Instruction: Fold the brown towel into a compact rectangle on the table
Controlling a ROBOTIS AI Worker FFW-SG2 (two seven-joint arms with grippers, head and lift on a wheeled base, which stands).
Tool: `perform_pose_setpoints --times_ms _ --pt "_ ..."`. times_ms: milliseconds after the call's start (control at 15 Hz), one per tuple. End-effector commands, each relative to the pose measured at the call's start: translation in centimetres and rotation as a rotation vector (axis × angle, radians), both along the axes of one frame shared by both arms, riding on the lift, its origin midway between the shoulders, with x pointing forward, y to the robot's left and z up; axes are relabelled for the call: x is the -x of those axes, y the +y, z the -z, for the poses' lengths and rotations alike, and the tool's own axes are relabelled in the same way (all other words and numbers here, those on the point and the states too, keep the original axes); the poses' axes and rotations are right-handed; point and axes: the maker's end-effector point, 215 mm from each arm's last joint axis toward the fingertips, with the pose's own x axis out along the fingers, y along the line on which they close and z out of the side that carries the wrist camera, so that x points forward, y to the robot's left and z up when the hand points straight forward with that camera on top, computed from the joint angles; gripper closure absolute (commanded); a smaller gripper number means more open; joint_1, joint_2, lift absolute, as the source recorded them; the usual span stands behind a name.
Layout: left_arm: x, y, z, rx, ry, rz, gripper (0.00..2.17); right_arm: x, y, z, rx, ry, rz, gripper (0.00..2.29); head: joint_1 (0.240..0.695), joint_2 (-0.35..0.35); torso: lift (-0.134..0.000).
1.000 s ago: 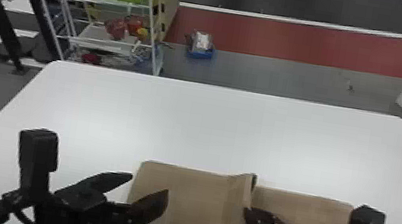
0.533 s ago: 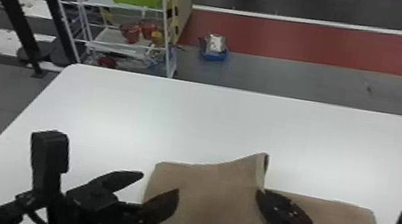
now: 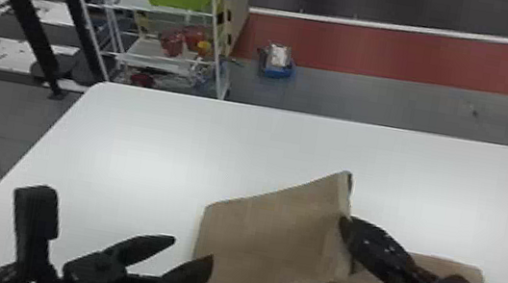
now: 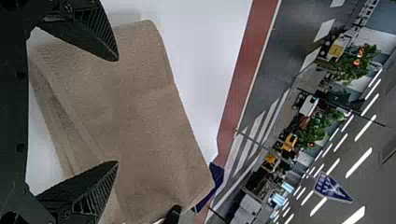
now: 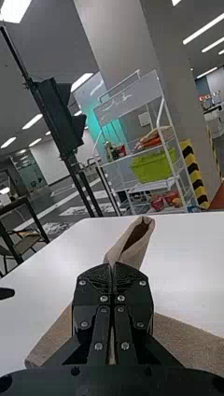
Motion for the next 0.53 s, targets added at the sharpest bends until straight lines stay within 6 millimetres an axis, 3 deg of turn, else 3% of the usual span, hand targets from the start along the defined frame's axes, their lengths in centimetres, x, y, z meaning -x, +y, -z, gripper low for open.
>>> perform_pose_setpoints --times_ms 0,200,467 --pt "1.4 1.3 1.7 0.024 0.049 -0.015 0.19 0.1 0.1 -0.4 -0.019 -0.003 -0.002 1.12 0.695 0.147 -0.123" --pt "0.9 2.5 2.3 0.005 0.037 -0.043 0.21 1.1 0.2 -1.2 -0.038 -0.018 -0.001 1.12 0.695 0.176 -0.123" --pt "-0.8 4.2 2.4 -0.075 -0.003 -0.092 0.20 2.8 -0.5 -4.5 -0.080 -0.067 0.006 1.17 0.695 0.214 -0.123"
